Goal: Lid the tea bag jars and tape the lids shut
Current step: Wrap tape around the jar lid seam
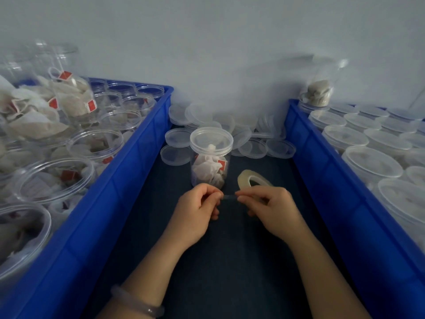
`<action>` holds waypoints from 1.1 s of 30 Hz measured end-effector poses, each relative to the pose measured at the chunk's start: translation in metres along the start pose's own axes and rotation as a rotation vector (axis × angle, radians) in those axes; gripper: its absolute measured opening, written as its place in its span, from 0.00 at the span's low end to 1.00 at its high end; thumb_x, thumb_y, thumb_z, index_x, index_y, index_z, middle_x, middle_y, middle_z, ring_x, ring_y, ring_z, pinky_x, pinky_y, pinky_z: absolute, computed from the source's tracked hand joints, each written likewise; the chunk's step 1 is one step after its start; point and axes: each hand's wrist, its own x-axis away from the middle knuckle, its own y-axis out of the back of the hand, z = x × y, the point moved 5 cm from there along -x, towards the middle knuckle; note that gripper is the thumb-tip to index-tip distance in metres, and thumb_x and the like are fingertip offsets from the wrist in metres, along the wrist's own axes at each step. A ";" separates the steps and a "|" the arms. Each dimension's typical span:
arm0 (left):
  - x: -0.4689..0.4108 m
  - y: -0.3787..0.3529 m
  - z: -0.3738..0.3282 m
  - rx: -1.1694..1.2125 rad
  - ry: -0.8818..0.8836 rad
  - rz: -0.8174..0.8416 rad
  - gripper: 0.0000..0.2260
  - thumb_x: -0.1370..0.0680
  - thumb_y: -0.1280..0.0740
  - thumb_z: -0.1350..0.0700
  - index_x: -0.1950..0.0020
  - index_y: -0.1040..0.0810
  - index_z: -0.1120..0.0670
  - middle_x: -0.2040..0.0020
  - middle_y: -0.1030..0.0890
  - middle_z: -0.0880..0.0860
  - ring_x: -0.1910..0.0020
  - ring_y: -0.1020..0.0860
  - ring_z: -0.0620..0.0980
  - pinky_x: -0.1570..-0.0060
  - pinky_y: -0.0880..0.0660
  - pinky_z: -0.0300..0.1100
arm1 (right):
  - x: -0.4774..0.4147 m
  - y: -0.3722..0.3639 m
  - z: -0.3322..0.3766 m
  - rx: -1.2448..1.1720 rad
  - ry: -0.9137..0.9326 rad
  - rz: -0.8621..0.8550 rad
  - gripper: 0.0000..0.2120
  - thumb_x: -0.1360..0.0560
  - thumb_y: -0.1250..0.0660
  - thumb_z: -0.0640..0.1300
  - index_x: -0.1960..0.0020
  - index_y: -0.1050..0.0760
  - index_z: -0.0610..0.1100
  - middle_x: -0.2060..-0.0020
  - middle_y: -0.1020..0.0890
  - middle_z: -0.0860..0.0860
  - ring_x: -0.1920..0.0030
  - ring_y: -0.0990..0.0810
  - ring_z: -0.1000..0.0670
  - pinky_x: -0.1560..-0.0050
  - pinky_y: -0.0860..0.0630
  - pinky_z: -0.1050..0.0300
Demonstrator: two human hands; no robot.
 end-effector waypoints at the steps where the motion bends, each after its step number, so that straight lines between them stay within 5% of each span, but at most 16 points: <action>1: 0.000 0.006 -0.007 -0.032 -0.089 -0.106 0.03 0.22 0.36 0.55 0.53 0.25 0.47 0.59 0.22 0.45 0.61 0.22 0.36 0.63 0.27 0.28 | -0.001 0.004 0.003 -0.015 -0.005 -0.025 0.10 0.27 0.29 0.48 0.59 0.21 0.64 0.66 0.18 0.59 0.65 0.20 0.58 0.63 0.26 0.68; 2: 0.000 0.016 -0.017 -0.071 -0.211 -0.236 0.03 0.23 0.34 0.53 0.51 0.25 0.47 0.56 0.23 0.44 0.58 0.23 0.37 0.59 0.27 0.28 | -0.004 0.008 0.006 0.000 -0.005 -0.055 0.09 0.26 0.30 0.49 0.60 0.22 0.64 0.66 0.19 0.59 0.65 0.20 0.58 0.65 0.26 0.69; 5: -0.015 0.037 -0.036 -0.202 -0.468 -0.468 0.26 0.32 0.24 0.51 0.36 0.30 0.48 0.38 0.31 0.51 0.39 0.31 0.43 0.42 0.36 0.27 | -0.022 0.018 0.018 0.186 0.047 -0.121 0.07 0.24 0.34 0.52 0.59 0.26 0.63 0.62 0.22 0.59 0.62 0.23 0.58 0.63 0.29 0.62; 7: -0.037 0.035 -0.033 -0.227 -0.362 -0.323 0.40 0.38 0.20 0.49 0.34 0.39 0.37 0.25 0.49 0.56 0.26 0.48 0.49 0.32 0.46 0.35 | -0.036 0.021 0.029 0.285 0.108 -0.129 0.03 0.22 0.37 0.52 0.53 0.26 0.59 0.57 0.24 0.58 0.59 0.25 0.58 0.60 0.30 0.60; 10: -0.056 0.026 -0.018 -0.184 -0.312 -0.175 0.42 0.41 0.19 0.48 0.37 0.41 0.31 0.23 0.63 0.46 0.29 0.56 0.32 0.34 0.47 0.33 | -0.054 0.022 0.036 0.307 0.130 -0.127 0.02 0.22 0.36 0.53 0.53 0.25 0.57 0.56 0.23 0.56 0.57 0.25 0.57 0.58 0.28 0.57; 14: -0.067 0.021 -0.007 -0.081 -0.431 -0.275 0.35 0.41 0.19 0.52 0.40 0.31 0.41 0.25 0.48 0.47 0.38 0.43 0.20 0.44 0.42 0.17 | -0.066 0.016 0.034 0.248 0.126 -0.105 0.10 0.25 0.33 0.54 0.64 0.28 0.63 0.61 0.23 0.58 0.59 0.24 0.57 0.59 0.25 0.57; 18: -0.070 0.017 -0.003 -0.007 -0.436 -0.325 0.31 0.39 0.19 0.56 0.41 0.28 0.56 0.32 0.33 0.52 0.34 0.32 0.42 0.40 0.34 0.28 | -0.069 0.006 0.031 0.124 0.101 -0.059 0.11 0.26 0.32 0.53 0.66 0.26 0.66 0.59 0.24 0.61 0.57 0.25 0.60 0.58 0.28 0.61; 20: -0.071 0.019 -0.004 -0.001 -0.443 -0.313 0.30 0.38 0.20 0.55 0.41 0.27 0.59 0.34 0.31 0.54 0.36 0.32 0.38 0.42 0.35 0.27 | -0.070 0.004 0.030 0.102 0.096 -0.062 0.11 0.26 0.32 0.54 0.65 0.26 0.67 0.58 0.23 0.60 0.56 0.24 0.59 0.56 0.26 0.58; 25: -0.067 0.021 -0.011 0.027 -0.419 -0.288 0.26 0.34 0.27 0.47 0.41 0.27 0.58 0.36 0.29 0.53 0.41 0.31 0.33 0.44 0.34 0.26 | -0.069 0.003 0.033 0.090 0.110 -0.111 0.12 0.26 0.33 0.54 0.66 0.27 0.66 0.62 0.23 0.60 0.60 0.24 0.57 0.58 0.24 0.54; 29: -0.068 0.024 -0.009 0.003 -0.399 -0.262 0.26 0.34 0.23 0.53 0.40 0.27 0.56 0.37 0.28 0.51 0.41 0.30 0.34 0.45 0.33 0.26 | -0.070 0.001 0.031 0.076 0.099 -0.088 0.09 0.24 0.34 0.52 0.63 0.25 0.59 0.59 0.22 0.57 0.58 0.24 0.56 0.58 0.25 0.54; 33: -0.069 0.025 -0.004 -0.016 -0.368 -0.250 0.30 0.38 0.20 0.55 0.40 0.29 0.51 0.39 0.28 0.47 0.40 0.28 0.42 0.46 0.29 0.29 | -0.068 0.001 0.032 -0.016 0.121 -0.016 0.13 0.22 0.35 0.46 0.65 0.26 0.57 0.58 0.23 0.53 0.60 0.25 0.58 0.63 0.30 0.69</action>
